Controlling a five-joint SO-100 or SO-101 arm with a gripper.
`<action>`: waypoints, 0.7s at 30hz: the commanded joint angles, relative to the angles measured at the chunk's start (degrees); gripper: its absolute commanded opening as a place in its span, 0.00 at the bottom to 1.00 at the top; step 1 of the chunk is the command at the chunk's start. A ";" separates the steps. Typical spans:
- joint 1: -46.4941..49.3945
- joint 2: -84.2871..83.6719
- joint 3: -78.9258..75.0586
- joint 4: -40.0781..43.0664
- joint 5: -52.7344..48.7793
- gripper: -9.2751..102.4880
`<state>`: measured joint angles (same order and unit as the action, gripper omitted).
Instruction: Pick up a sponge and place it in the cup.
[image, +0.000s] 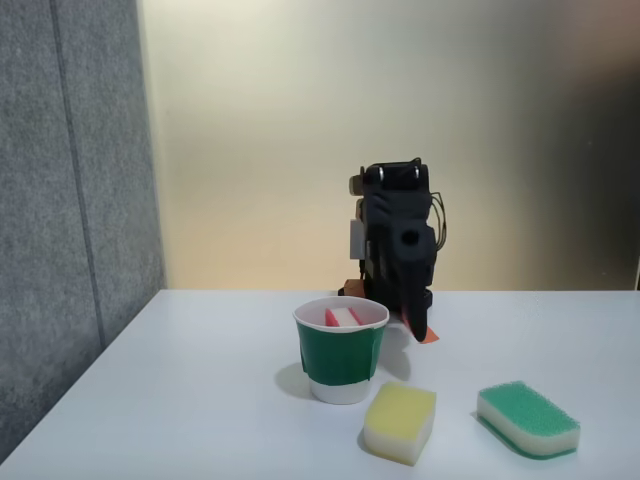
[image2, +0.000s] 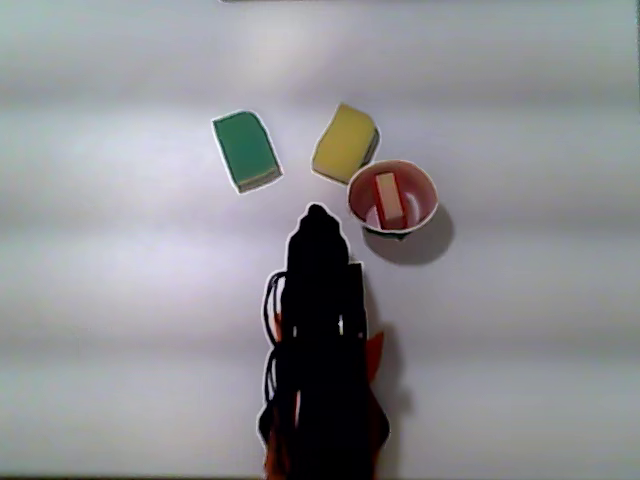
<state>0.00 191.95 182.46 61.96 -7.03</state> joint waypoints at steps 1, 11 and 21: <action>0.35 0.88 2.72 3.16 -0.70 0.08; -2.90 0.79 2.72 11.69 8.61 0.08; -2.55 0.79 2.72 11.78 8.53 0.08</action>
<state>-2.20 192.13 182.46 72.86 0.88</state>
